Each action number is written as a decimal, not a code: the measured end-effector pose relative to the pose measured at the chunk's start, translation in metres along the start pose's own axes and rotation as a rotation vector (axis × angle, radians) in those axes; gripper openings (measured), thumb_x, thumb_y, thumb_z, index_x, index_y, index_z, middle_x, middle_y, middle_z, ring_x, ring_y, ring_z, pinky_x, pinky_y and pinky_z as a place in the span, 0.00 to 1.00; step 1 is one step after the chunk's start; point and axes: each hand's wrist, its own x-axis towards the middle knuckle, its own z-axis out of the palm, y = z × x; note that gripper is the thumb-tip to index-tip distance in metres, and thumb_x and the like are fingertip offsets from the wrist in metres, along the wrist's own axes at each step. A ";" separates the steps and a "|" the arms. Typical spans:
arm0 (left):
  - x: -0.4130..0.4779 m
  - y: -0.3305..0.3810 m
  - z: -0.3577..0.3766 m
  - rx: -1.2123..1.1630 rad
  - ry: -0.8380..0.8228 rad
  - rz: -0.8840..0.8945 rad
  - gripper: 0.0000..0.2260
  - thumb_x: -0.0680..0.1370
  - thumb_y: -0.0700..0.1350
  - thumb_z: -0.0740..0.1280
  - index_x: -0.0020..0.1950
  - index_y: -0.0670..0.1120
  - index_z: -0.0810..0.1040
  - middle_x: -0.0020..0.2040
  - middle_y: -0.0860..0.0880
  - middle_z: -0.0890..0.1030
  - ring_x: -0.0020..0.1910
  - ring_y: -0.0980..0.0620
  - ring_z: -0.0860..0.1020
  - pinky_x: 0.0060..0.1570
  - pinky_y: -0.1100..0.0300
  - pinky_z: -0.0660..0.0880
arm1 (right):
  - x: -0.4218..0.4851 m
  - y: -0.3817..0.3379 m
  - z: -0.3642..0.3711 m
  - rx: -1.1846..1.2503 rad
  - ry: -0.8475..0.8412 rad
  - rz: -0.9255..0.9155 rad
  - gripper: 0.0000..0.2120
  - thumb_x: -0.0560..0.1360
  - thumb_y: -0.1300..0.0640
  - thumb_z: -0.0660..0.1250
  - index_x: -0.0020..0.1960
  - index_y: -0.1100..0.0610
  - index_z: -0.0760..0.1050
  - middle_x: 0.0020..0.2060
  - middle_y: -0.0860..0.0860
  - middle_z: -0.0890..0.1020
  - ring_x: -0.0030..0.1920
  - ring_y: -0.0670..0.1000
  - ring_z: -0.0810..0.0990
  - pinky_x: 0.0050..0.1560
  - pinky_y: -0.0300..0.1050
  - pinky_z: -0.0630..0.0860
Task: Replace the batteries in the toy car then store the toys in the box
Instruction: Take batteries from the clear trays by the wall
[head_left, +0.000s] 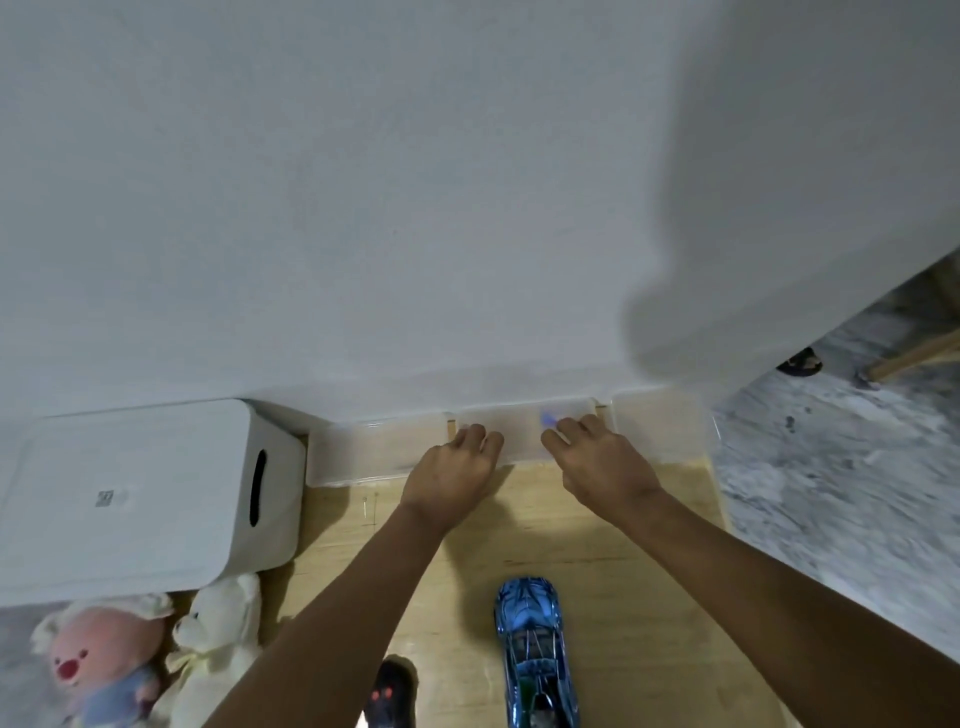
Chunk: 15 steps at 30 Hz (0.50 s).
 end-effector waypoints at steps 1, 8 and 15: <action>0.000 0.000 0.000 -0.004 0.026 0.007 0.20 0.57 0.47 0.85 0.43 0.42 0.83 0.38 0.45 0.82 0.23 0.46 0.77 0.15 0.60 0.68 | 0.000 0.001 0.000 0.015 0.007 -0.002 0.27 0.49 0.65 0.81 0.48 0.59 0.82 0.43 0.57 0.83 0.38 0.59 0.81 0.24 0.46 0.76; -0.004 -0.008 0.003 -0.042 0.111 -0.064 0.22 0.56 0.44 0.83 0.46 0.44 0.81 0.40 0.48 0.81 0.35 0.47 0.81 0.27 0.58 0.75 | 0.002 0.011 -0.011 0.109 -0.072 -0.010 0.21 0.69 0.65 0.67 0.61 0.58 0.78 0.53 0.55 0.82 0.51 0.59 0.79 0.43 0.53 0.82; -0.006 -0.009 0.006 -0.043 0.102 -0.218 0.38 0.59 0.52 0.85 0.64 0.49 0.74 0.61 0.47 0.78 0.53 0.43 0.77 0.46 0.50 0.75 | 0.006 0.044 -0.044 0.567 0.065 0.092 0.10 0.73 0.56 0.71 0.53 0.48 0.77 0.47 0.45 0.80 0.48 0.51 0.79 0.48 0.49 0.78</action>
